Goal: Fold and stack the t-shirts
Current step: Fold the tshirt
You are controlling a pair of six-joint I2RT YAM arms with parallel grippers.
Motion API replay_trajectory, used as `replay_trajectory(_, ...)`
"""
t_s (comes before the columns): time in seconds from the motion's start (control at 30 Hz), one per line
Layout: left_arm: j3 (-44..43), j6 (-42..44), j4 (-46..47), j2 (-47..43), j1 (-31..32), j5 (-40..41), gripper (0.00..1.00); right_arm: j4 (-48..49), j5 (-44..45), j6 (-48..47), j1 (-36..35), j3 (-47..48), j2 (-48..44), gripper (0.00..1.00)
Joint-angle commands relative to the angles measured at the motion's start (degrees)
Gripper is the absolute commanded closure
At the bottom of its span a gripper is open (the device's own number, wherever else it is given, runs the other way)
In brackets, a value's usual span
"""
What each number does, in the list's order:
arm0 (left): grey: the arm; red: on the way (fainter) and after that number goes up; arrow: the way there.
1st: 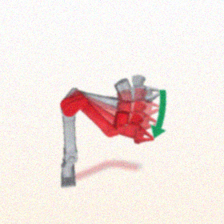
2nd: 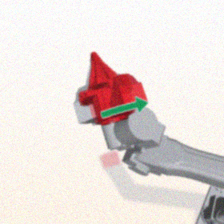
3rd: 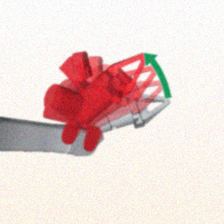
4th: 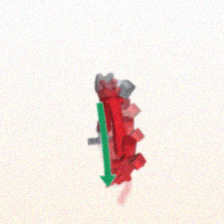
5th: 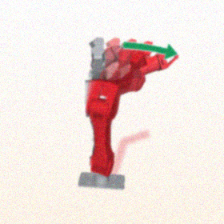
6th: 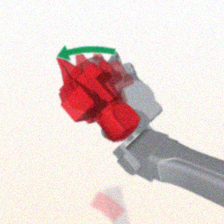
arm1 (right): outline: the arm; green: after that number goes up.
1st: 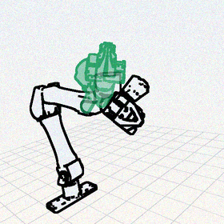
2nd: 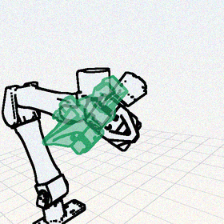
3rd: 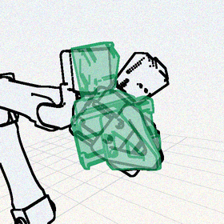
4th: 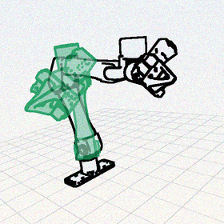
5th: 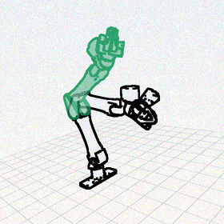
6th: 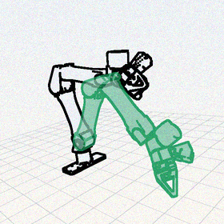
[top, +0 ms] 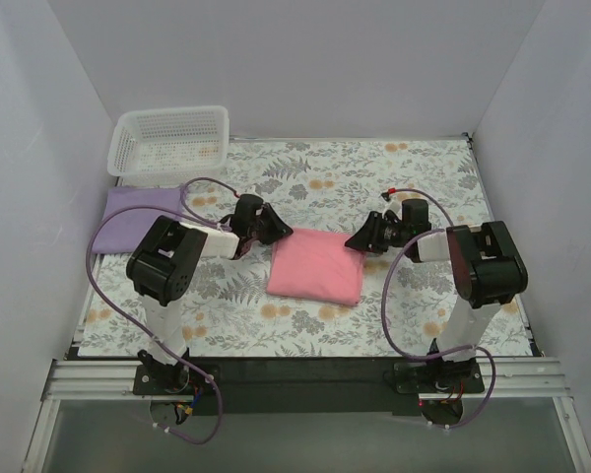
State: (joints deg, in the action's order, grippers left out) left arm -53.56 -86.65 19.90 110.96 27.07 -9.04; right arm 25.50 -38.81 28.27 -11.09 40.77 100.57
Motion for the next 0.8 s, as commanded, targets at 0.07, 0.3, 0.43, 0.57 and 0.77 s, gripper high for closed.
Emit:
replay_trajectory(0.07,1.09,-0.27,1.1,0.32,-2.89,1.74,0.93,9.48,-5.75,4.51,6.43,4.57,7.79,0.61)
replay_trajectory(0.3,0.91,-1.06,-0.74,-7.3,-3.08,-0.8,0.75,10.63,-11.55,8.02,6.87,3.36,0.87,0.61)
replay_trajectory(0.43,3.46,-2.73,-1.44,-15.93,-2.2,-2.04,0.61,11.59,-12.78,10.48,6.52,-3.14,-9.93,0.6)
replay_trajectory(0.57,11.17,-4.66,-2.32,-23.93,0.43,-2.82,0.6,13.88,-14.45,12.68,3.46,-8.32,-15.31,0.6)
replay_trajectory(0.77,22.96,-7.3,-0.84,-28.08,4.39,-2.12,0.75,20.53,-11.73,11.02,0.28,-17.29,-12.35,0.6)
